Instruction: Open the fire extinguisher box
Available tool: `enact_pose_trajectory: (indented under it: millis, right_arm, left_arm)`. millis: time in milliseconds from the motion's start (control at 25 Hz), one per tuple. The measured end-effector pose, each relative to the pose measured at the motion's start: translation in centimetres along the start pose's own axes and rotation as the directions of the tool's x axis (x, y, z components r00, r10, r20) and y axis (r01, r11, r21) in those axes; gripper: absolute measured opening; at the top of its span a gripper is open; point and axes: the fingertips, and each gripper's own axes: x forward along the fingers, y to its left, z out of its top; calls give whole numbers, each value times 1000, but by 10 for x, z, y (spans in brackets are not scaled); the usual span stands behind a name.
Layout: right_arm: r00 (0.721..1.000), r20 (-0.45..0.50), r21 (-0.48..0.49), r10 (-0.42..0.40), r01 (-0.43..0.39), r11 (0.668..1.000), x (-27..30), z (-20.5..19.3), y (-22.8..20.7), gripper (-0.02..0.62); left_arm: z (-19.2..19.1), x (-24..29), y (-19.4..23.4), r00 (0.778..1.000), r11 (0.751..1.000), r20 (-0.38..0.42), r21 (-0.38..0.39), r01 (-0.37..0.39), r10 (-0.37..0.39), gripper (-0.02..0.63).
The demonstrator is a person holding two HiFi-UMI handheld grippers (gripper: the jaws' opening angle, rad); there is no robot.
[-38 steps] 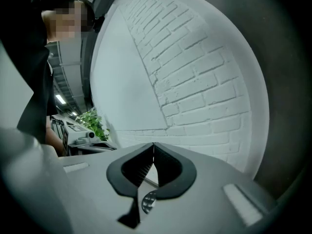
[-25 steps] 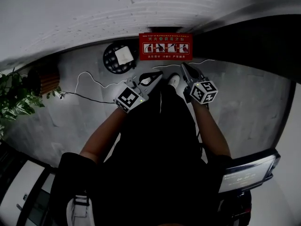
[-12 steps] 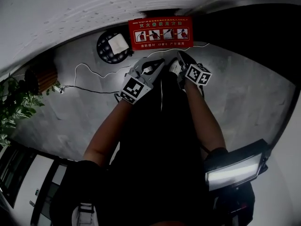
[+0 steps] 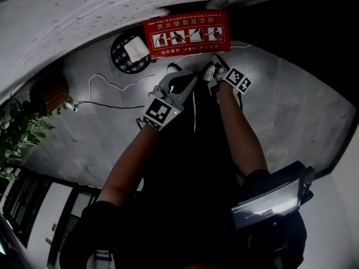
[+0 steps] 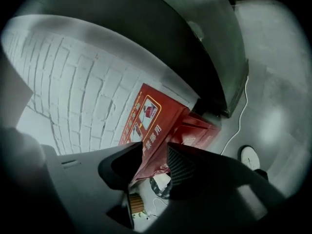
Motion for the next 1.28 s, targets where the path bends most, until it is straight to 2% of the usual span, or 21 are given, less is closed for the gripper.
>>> enact_pose_trajectory:
  millis: [160, 240, 440, 560, 800, 1080, 1280]
  right_arm:
    - [999, 46, 152, -19, 12, 988, 15, 6, -18, 164]
    - [998, 62, 192, -23, 11, 981, 19, 9, -26, 169]
    - [998, 62, 206, -16, 3, 978, 24, 13, -34, 165]
    - [998, 64, 212, -12, -2, 977, 27, 16, -35, 136]
    - [998, 66, 199, -1, -12, 980, 24, 18, -31, 121]
    - [998, 62, 218, -2, -11, 976, 5, 22, -9, 109]
    - [995, 96, 232, 14, -36, 972, -13, 31, 17, 98]
  left_arm:
    - [-9, 8, 1, 1000, 1000, -7, -19, -2, 2, 3]
    - [-11, 12, -1, 1000, 1000, -5, -26, 0, 0, 3]
    - [-12, 18, -3, 1000, 1000, 6, -29, -5, 5, 3]
    - [-10, 21, -1, 1000, 999, 10, -32, -9, 10, 3]
    - [-7, 24, -2, 1000, 1000, 10, -26, -13, 14, 3]
    - [21, 26, -7, 999, 1000, 23, 5, -27, 27, 3]
    - [46, 32, -15, 999, 1000, 28, 22, -19, 18, 3]
